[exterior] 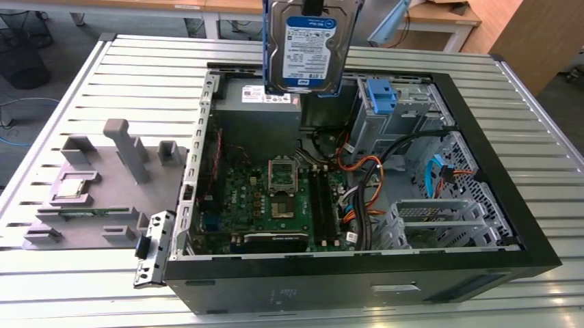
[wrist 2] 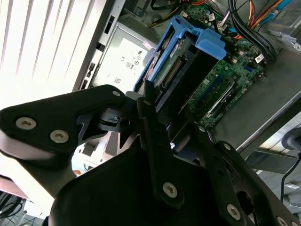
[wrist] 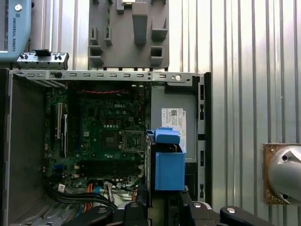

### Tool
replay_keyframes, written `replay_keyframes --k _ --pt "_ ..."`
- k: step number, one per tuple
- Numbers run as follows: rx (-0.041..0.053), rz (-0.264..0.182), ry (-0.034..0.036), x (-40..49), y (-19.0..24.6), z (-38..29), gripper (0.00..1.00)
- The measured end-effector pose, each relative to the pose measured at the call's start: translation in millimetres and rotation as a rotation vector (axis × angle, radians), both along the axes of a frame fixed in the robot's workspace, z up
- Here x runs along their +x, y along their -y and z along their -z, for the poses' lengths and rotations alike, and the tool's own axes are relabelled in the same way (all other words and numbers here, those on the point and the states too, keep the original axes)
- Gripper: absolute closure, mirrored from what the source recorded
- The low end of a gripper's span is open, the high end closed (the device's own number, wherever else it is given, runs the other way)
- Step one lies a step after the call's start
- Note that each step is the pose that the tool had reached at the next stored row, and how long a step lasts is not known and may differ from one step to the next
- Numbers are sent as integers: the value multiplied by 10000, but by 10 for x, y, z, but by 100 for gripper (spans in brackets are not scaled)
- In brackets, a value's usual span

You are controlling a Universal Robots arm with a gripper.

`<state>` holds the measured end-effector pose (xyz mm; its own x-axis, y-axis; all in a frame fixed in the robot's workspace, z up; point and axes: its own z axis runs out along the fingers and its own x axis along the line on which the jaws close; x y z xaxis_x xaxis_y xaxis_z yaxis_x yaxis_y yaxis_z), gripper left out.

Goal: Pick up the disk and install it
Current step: 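Pick up the disk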

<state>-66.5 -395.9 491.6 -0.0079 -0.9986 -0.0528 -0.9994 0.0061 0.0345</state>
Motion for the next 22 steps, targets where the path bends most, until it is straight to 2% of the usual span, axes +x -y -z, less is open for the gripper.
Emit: replay_keyframes --k 4,8,15,22 --pt "0 8 -1 9 76 0 65" --pt "0 10 -5 46 111 1 65" --pt "0 10 -34 161 161 2 65" --pt "1 27 -46 213 267 3 65"
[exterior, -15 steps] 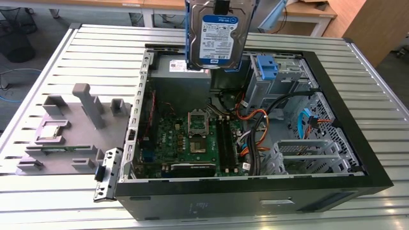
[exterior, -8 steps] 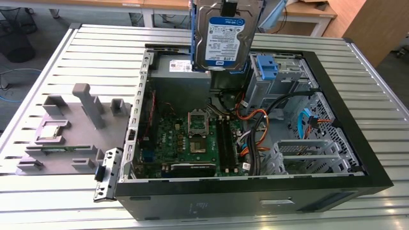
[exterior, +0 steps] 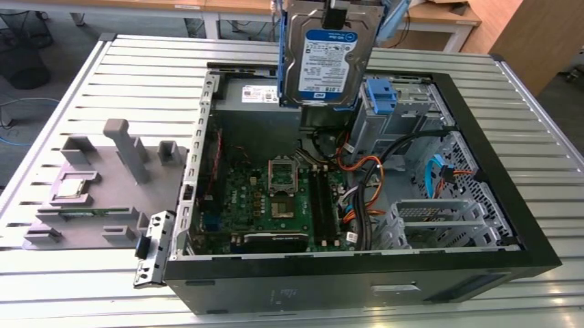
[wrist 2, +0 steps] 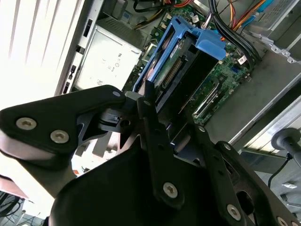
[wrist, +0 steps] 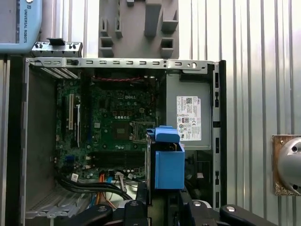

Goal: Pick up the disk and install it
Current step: 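Pick up the disk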

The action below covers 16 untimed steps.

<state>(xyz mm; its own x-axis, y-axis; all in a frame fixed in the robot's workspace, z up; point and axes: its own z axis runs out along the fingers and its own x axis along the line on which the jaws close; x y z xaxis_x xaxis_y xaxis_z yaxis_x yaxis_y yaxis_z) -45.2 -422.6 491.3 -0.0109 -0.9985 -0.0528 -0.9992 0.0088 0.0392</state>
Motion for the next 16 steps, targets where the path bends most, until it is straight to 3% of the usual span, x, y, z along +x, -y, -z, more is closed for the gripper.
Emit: replay_keyframes --k 16 --pt "-1 48 -17 102 261 0 65"
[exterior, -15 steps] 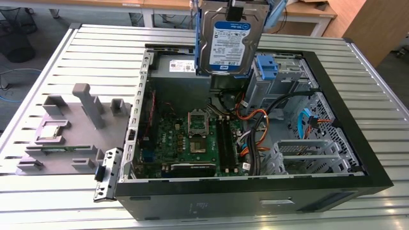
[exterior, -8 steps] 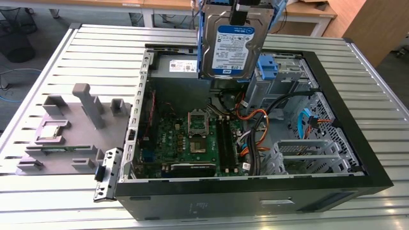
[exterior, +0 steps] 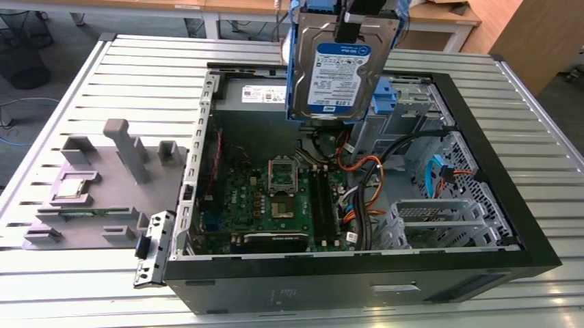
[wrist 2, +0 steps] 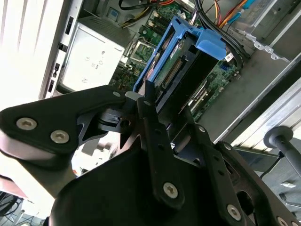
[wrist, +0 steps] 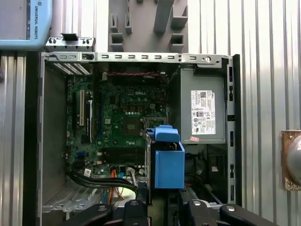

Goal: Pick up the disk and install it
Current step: 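Pick up the disk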

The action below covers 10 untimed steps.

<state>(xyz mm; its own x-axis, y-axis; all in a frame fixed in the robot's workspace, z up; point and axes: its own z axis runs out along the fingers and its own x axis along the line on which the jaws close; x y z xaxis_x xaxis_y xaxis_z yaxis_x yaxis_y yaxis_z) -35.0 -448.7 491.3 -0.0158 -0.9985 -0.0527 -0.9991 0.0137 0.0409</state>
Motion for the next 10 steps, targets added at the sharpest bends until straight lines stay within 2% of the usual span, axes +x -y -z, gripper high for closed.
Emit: replay_keyframes --k 10 --pt "1 33 -11 65 160 1 65"
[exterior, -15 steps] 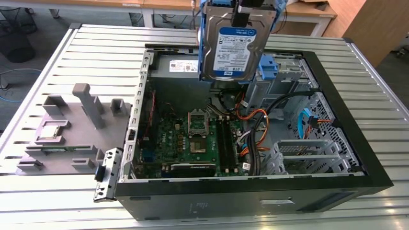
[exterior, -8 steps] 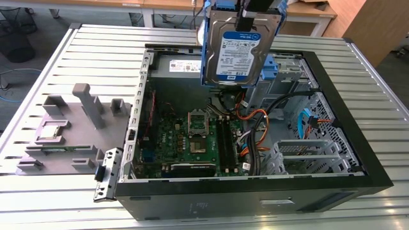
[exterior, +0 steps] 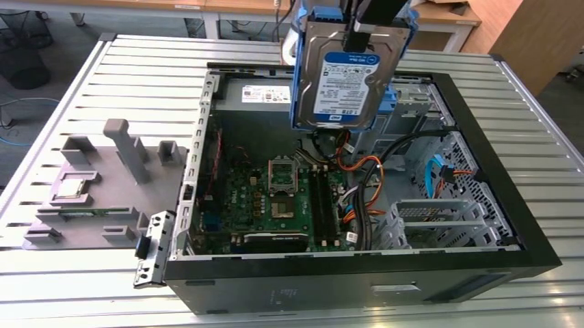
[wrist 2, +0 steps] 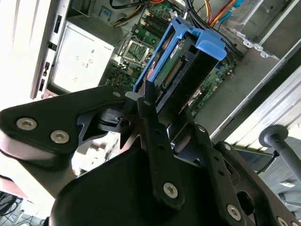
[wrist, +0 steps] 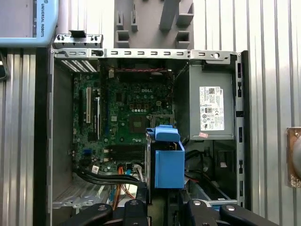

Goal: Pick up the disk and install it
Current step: 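Pick up the disk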

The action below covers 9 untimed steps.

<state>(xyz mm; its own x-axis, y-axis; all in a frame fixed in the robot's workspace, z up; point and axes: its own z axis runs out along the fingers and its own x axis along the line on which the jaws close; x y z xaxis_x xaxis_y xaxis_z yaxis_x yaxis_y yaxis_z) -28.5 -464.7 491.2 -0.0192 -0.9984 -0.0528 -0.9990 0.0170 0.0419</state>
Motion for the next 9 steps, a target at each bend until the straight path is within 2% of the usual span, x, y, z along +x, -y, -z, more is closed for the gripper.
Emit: replay_keyframes --k 9 --pt "-1 34 -14 61 137 0 65"
